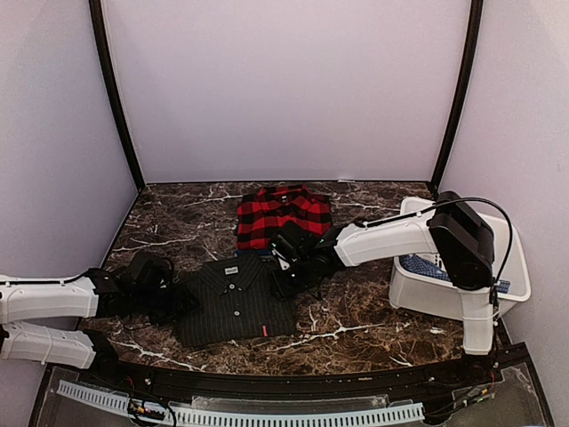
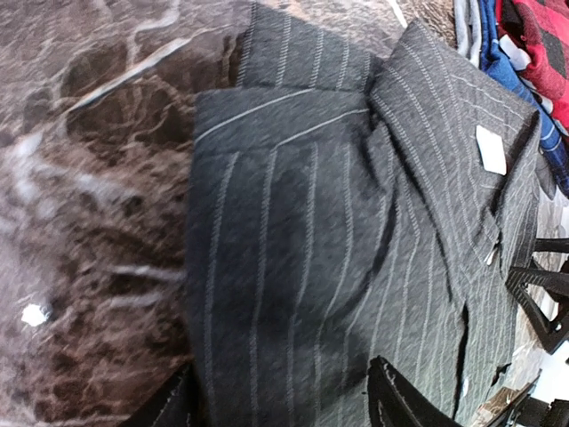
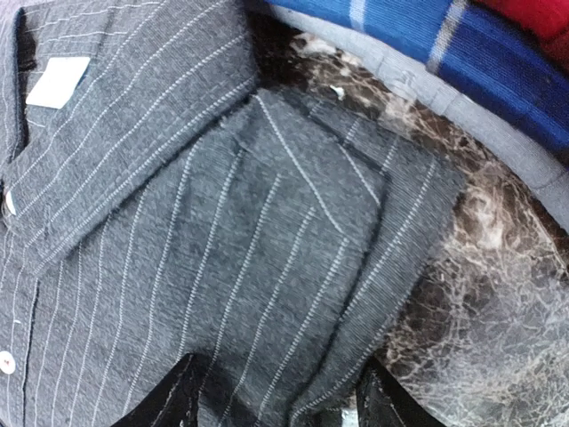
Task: Fold and stack the long sleeve shirts
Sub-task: Pick up the square-folded shirt from the center of the board.
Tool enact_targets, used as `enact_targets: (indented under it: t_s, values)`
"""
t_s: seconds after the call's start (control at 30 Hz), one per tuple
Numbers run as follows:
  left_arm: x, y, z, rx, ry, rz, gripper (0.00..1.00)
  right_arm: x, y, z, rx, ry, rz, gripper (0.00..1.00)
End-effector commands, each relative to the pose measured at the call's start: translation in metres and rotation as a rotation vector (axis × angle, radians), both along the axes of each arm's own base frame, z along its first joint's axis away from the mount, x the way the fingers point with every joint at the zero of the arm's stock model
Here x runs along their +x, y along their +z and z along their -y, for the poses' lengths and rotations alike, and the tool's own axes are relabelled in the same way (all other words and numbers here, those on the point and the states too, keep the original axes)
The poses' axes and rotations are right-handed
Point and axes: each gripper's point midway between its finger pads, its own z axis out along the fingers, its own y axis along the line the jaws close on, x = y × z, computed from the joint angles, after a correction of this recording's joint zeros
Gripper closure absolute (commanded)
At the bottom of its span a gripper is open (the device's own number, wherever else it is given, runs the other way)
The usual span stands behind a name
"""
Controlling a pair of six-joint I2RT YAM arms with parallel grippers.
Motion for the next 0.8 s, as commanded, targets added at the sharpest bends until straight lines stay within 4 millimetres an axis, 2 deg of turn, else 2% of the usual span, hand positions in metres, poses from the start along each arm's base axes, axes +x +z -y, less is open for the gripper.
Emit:
enact_targets:
  t_s: [0.0, 0.1, 0.2, 0.37, 0.47, 0.67, 0.77]
  values:
    - [-0.02, -0.027, -0.007, 0.068, -0.048, -0.111, 0.39, -0.012, -0.014, -0.009, -0.021, 0.036, -0.028, 0.46]
    - [-0.02, -0.032, -0.001, 0.056, -0.074, -0.128, 0.48, -0.017, -0.018, -0.015, -0.017, 0.051, -0.041, 0.56]
    - [-0.019, -0.033, 0.006, 0.025, -0.085, -0.129, 0.66, -0.019, -0.018, -0.02, -0.016, 0.062, -0.04, 0.71]
    - [-0.007, -0.013, 0.012, 0.017, -0.092, -0.08, 0.87, -0.017, -0.005, -0.031, -0.004, 0.089, -0.021, 1.0]
    - [-0.002, 0.002, 0.014, 0.014, -0.101, -0.045, 0.99, -0.014, 0.013, -0.038, 0.018, 0.104, 0.009, 1.0]
    - [0.008, 0.037, 0.015, -0.003, -0.098, 0.04, 1.0, -0.008, 0.054, -0.052, 0.087, 0.118, 0.06, 1.0]
    - [0.01, 0.048, 0.014, 0.0, -0.094, 0.063, 1.0, -0.005, 0.073, -0.058, 0.122, 0.127, 0.08, 1.0]
